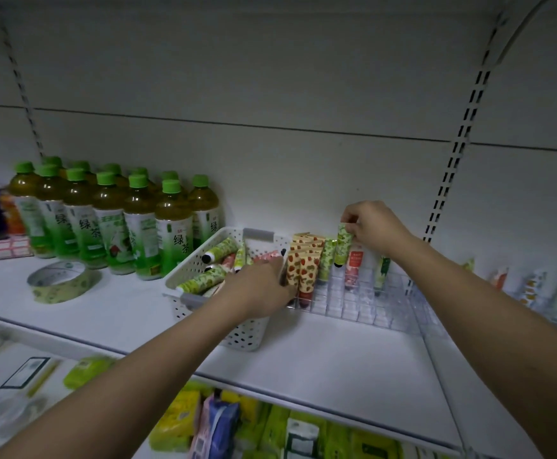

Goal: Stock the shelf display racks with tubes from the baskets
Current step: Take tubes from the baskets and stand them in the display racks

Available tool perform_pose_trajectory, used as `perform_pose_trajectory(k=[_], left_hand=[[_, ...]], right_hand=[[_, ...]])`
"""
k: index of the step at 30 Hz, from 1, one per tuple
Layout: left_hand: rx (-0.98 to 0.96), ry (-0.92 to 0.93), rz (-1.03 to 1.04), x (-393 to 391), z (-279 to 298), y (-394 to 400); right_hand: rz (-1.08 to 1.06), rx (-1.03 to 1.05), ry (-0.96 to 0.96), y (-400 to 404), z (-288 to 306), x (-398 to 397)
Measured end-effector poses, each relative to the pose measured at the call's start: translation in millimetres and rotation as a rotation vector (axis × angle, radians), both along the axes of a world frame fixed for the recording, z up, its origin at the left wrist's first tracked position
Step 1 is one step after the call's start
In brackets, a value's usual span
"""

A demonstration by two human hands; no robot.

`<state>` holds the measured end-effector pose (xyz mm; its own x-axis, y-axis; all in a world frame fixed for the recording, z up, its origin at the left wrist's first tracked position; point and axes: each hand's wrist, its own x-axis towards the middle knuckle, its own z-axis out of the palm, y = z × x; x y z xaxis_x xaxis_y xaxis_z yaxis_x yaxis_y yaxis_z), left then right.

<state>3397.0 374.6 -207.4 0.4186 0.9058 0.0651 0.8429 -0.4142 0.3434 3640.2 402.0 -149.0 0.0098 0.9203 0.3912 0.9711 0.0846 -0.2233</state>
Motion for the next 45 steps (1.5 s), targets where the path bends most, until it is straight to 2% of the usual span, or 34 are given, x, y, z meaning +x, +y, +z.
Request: perform_pose_trajectory(k=[14, 24, 28, 32, 38, 41, 43, 45], left_hand=[[0.032, 0.015, 0.029, 2.3, -2.8, 1.1], [0.033, 0.004, 0.027, 1.7, -1.8, 0.6], [0.038, -0.012, 0.026, 2.5, -1.3, -0.9], [0.057, -0.045, 0.040, 2.9, -1.4, -1.3], [0.223, -0.347, 0.113, -9.8, 8.2, -3.5], [0.242, -0.441, 0.180, -32.3, 15.8, 6.9], [0.228, -0.439, 0.220, -50.6, 21.3, 13.2], [0.215, -0.335, 0.254, -66.8, 26.4, 19.5]], right_hand=[[0.027, -0.066, -0.093, 19.2, -2.9, -0.1], [-0.044, -0.114, -0.161, 17.1, -23.2, -2.5], [-0.064, -0.126, -0.120, 10.7, -25.6, -5.9], [-0.034, 0.003, -0.037, 1.6, -20.1, -12.7], [0.075, 0.043, 0.148, -20.8, 7.3, -49.9], [0.147, 0.012, 0.209, -29.6, 15.2, -73.3], [0.187, -0.024, 0.221, -32.2, 15.6, -89.1], [0.210, -0.046, 0.229, -32.1, 14.4, -104.3]])
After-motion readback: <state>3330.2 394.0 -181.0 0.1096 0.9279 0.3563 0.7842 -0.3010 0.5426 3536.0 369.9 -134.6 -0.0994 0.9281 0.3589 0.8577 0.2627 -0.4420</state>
